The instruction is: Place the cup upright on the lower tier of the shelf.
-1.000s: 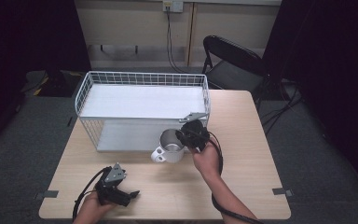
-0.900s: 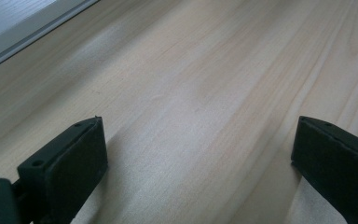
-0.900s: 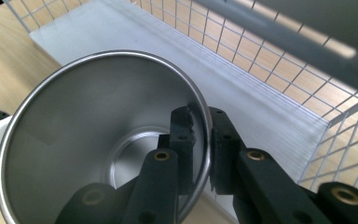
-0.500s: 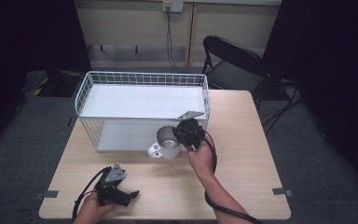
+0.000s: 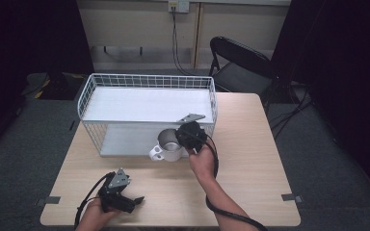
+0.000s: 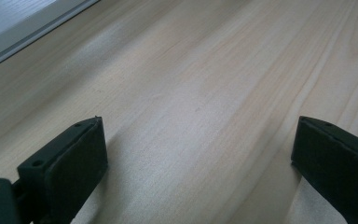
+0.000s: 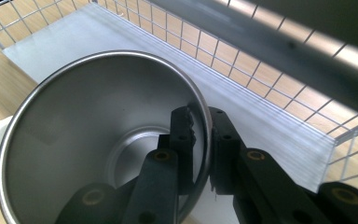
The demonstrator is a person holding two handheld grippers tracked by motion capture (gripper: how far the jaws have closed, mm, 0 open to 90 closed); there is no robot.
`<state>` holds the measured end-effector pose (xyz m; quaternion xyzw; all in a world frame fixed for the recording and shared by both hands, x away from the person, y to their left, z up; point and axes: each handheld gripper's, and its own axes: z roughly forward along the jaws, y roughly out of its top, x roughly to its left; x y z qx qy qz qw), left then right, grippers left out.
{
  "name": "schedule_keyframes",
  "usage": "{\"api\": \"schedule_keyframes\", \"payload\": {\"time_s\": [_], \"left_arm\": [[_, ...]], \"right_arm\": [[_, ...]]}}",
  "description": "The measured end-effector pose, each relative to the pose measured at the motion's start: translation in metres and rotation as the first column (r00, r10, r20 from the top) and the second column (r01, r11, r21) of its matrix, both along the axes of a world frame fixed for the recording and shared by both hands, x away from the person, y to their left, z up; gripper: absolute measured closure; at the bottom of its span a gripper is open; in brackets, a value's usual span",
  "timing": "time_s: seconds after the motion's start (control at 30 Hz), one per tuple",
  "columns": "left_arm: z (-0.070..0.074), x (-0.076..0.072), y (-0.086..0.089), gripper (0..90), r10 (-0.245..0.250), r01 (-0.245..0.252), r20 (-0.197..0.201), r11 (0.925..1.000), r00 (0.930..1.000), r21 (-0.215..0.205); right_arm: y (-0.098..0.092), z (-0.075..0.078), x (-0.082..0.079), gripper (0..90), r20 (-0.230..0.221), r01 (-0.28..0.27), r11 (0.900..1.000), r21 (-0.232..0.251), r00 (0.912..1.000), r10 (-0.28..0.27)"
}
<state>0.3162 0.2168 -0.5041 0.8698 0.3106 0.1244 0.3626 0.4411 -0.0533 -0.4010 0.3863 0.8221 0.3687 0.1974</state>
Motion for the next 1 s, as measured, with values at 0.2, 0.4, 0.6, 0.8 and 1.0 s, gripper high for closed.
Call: {"api": "schedule_keyframes", "payload": {"time_s": [0.2,0.4,0.6,0.8,1.0], "left_arm": [[0.0000,-0.0001,0.0000,2.8,0.001,-0.001,0.000,1.0000,1.0000,0.000],[0.0000,-0.0002,0.0000,2.8,0.002,-0.002,0.000,1.0000,1.0000,0.000],[0.0000,-0.0002,-0.0001,2.7,0.002,-0.002,0.000,1.0000,1.0000,-0.001],[-0.0001,-0.0002,-0.0001,2.7,0.002,-0.002,0.000,1.0000,1.0000,-0.001],[-0.0001,-0.0002,-0.0001,2.7,0.002,-0.002,0.000,1.0000,1.0000,0.000]], "right_arm": [[0.0033,-0.0032,0.0020,82.1,0.009,0.010,1.000,-0.003,0.9999,-0.010],[0.0035,-0.0061,0.0035,82.1,0.028,0.023,0.999,-0.031,0.9994,-0.022],[0.0028,-0.0065,0.0035,82.0,0.039,0.035,0.999,-0.042,0.9987,-0.033],[0.0029,-0.0076,0.0030,81.8,0.063,0.047,0.997,-0.065,0.9971,-0.043],[0.0055,-0.0066,0.0034,80.8,0.074,0.060,0.996,-0.071,0.9958,-0.055]]}}
